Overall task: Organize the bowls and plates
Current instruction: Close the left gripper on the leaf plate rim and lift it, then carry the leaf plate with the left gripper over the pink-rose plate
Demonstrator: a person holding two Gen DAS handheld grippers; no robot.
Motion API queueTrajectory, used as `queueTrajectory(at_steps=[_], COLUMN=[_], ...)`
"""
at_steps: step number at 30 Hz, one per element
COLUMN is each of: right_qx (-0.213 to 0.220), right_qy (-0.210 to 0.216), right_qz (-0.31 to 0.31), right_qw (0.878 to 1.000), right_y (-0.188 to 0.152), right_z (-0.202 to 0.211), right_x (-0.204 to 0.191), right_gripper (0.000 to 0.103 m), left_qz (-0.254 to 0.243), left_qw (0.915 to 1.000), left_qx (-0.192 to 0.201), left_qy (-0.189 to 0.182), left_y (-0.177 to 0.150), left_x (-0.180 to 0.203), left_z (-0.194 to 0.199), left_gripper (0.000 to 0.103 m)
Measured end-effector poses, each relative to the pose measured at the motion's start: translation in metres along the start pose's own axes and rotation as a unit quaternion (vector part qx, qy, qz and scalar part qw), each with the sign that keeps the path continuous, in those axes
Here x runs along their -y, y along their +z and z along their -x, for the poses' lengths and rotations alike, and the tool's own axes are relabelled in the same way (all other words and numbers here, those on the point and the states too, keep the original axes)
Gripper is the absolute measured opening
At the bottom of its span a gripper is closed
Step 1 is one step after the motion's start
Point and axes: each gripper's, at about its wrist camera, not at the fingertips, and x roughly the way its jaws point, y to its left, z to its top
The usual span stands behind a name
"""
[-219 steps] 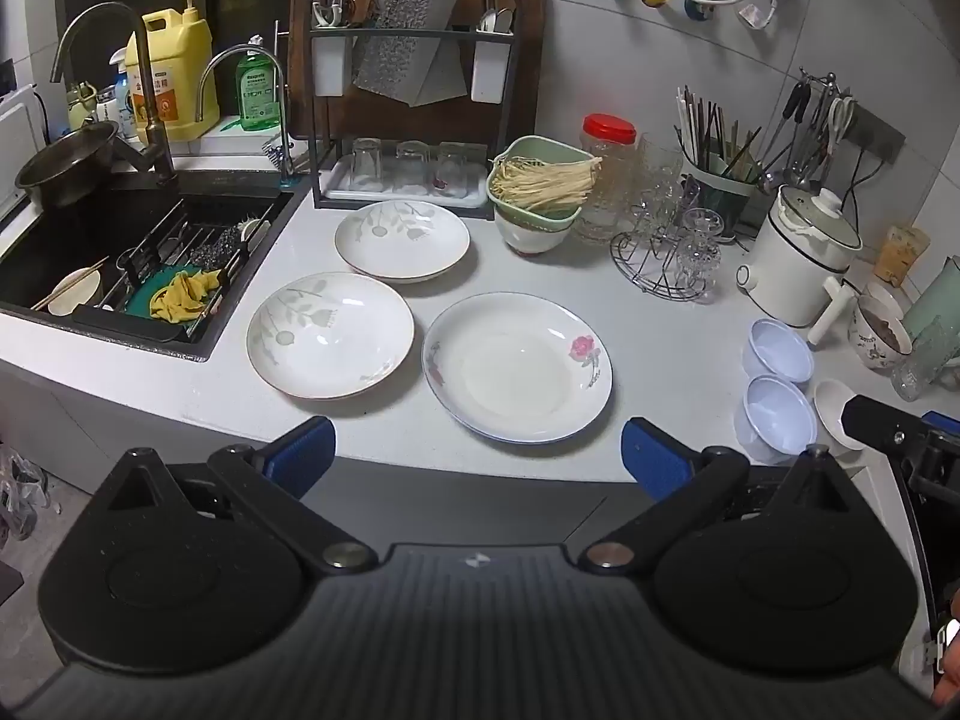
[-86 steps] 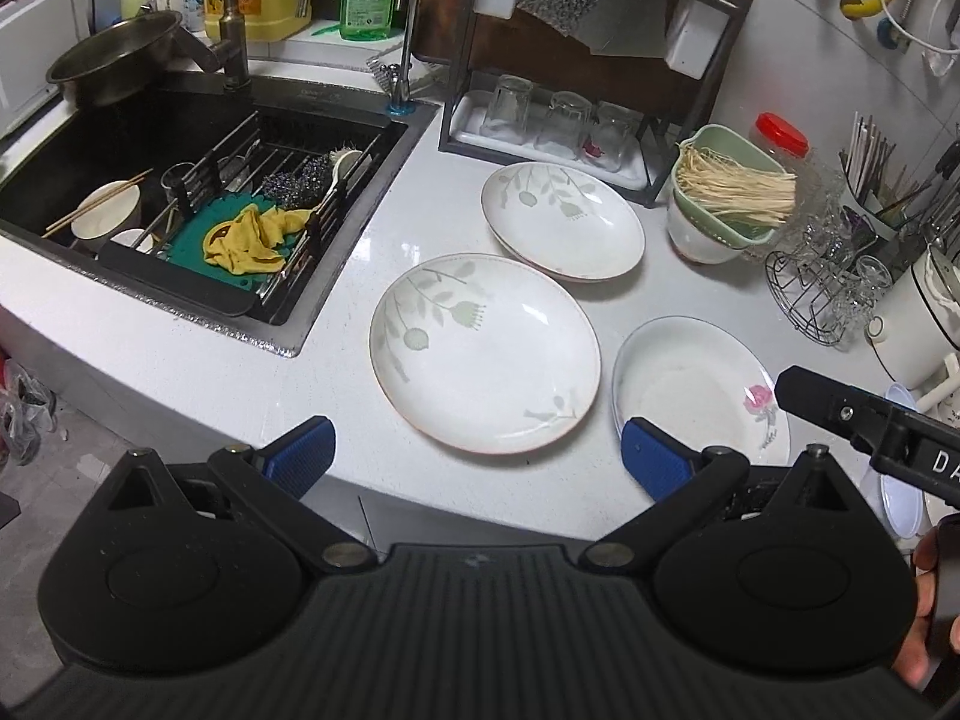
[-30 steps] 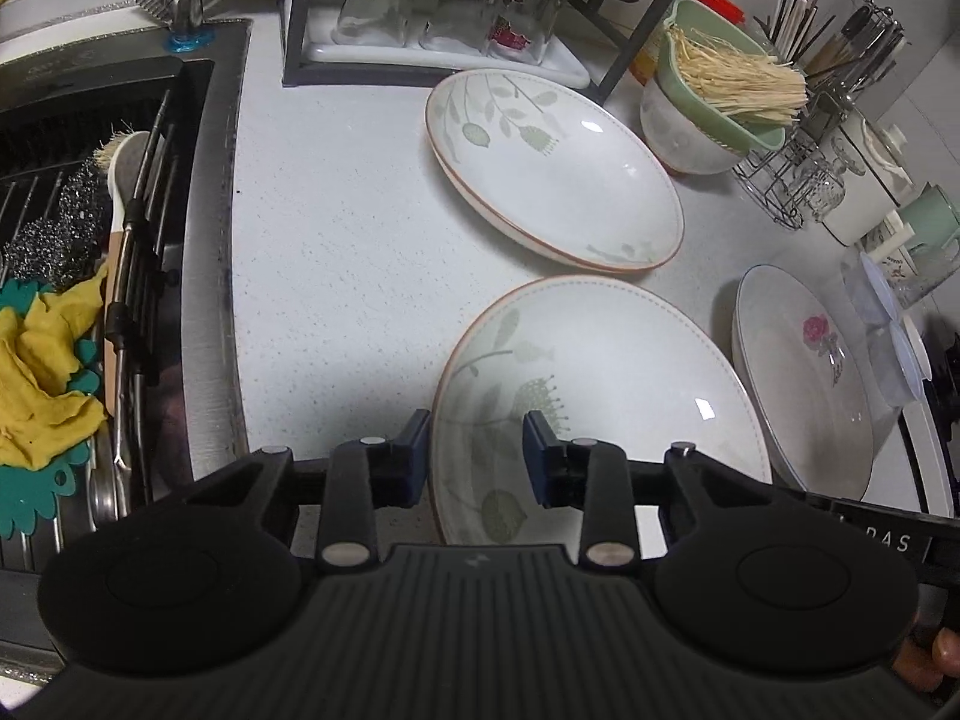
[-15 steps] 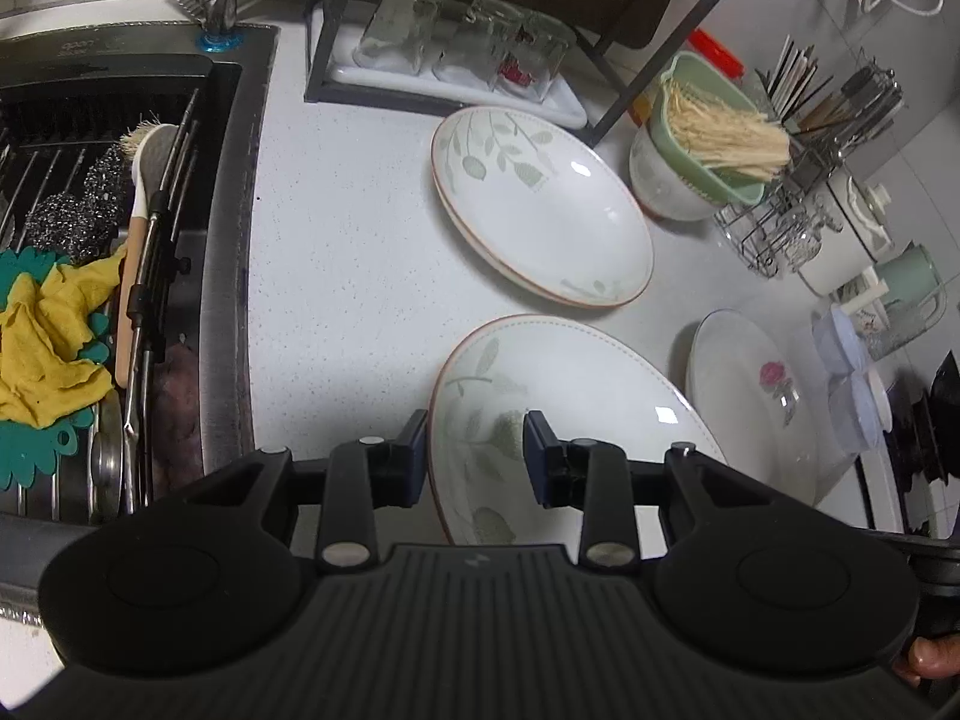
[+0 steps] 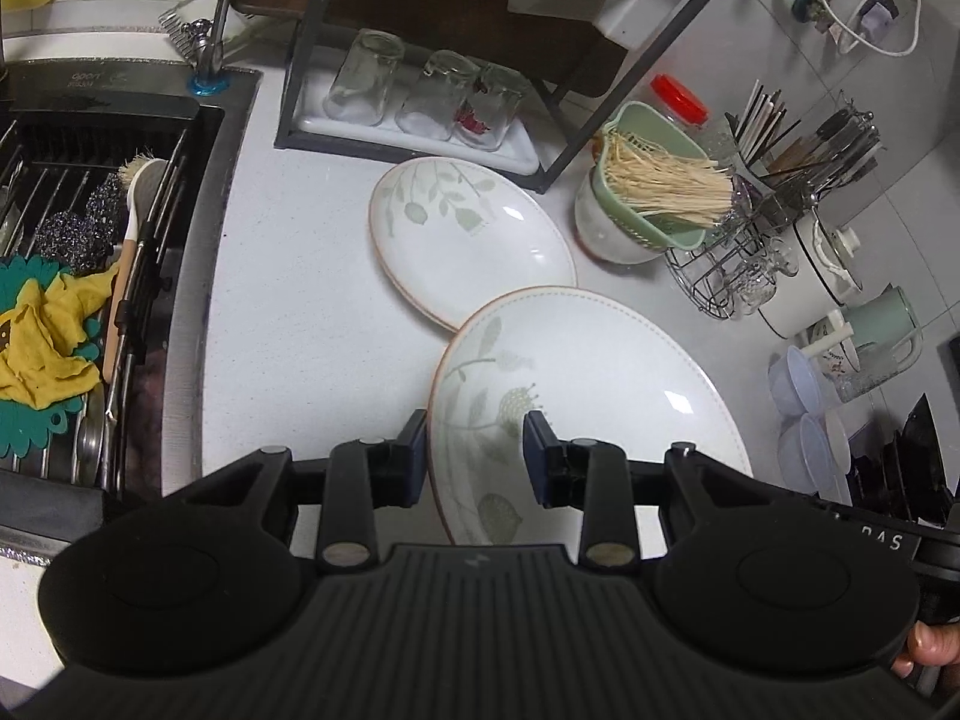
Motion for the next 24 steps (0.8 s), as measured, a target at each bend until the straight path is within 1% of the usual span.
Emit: queueTrajectory(at_steps=[4, 5, 11, 16, 24], right_qx=[0.012, 0.015, 0.029, 0.039, 0.045], right_qy=[0.013, 0.014, 0.003, -0.009, -0.035], right_qz=[0.012, 0.014, -0.006, -0.023, -0.036], right_qw=[1.0, 1.0, 1.0, 0.999, 0.998], right_y=[0.007, 0.008, 0.009, 0.005, -0.002], right_z=[0.012, 0.014, 0.022, 0.021, 0.018], right_x=[0.015, 0.02, 0.05, 0.075, 0.113], right_gripper=[0.015, 0.015, 0.015, 0.015, 0.015], left_qz=[0.016, 0.014, -0.021, -0.044, -0.089], left_qw=[0.9998, 0.9997, 0.9985, 0.9968, 0.991], left_qx=[-0.013, -0.019, -0.049, -0.066, -0.099], left_qy=[-0.003, -0.004, 0.002, -0.005, 0.001], left_y=[0.0, 0.0, 0.002, 0.007, 0.003], left_x=[0.016, 0.022, 0.055, 0.077, 0.112], left_z=[-0.004, -0.007, -0.028, -0.05, -0.09], left_gripper=[0.038, 0.037, 0.037, 0.037, 0.037])
